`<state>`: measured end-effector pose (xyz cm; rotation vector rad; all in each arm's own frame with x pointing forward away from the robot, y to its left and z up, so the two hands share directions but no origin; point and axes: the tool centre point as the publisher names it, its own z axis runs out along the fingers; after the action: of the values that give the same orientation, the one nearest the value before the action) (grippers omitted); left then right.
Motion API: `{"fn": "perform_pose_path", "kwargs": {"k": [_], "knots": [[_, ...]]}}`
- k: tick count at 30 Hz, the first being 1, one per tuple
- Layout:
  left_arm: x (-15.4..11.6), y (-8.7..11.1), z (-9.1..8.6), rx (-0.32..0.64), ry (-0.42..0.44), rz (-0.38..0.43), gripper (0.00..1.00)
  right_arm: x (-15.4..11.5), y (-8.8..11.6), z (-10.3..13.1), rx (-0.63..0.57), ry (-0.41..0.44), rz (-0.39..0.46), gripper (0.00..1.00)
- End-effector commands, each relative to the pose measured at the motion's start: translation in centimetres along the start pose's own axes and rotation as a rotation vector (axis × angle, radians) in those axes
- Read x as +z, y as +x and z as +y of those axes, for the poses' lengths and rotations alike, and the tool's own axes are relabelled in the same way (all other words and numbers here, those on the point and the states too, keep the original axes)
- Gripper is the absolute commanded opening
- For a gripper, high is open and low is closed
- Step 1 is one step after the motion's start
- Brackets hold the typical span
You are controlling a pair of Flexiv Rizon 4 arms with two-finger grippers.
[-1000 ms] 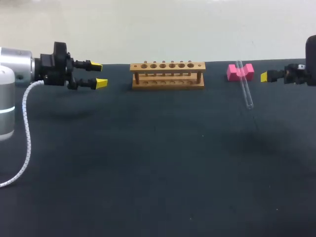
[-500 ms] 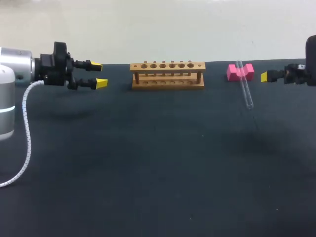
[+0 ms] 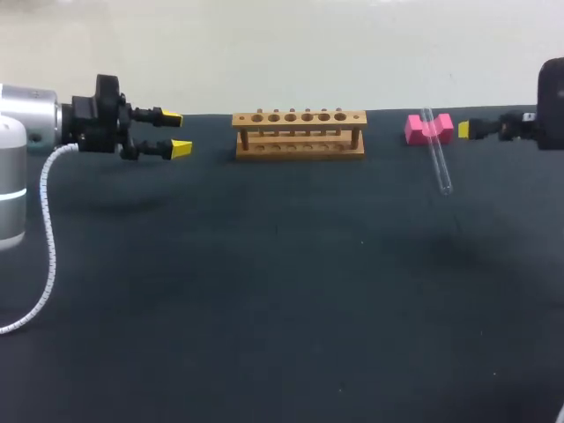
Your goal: Grasp the test tube, adjust it, and insert it.
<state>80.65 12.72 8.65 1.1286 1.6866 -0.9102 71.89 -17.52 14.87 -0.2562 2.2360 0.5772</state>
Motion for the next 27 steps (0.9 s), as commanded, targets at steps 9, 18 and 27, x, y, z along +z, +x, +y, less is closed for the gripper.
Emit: {"fn": "perform_pose_path", "kwargs": {"k": [9,18,27], "knots": [[0.0,0.1,0.0,0.002,0.000,-0.004,1.00,7.2,-0.1,-0.1,-0.049,0.372,-0.052,1.00],[0.0,0.1,0.0,0.002,0.000,-0.004,1.00,10.8,-0.3,-1.1,-0.025,0.559,-0.051,1.00],[0.0,0.1,0.0,0.002,0.000,-0.004,1.00,13.6,0.1,-1.9,-0.044,0.629,-0.032,1.00]]}}
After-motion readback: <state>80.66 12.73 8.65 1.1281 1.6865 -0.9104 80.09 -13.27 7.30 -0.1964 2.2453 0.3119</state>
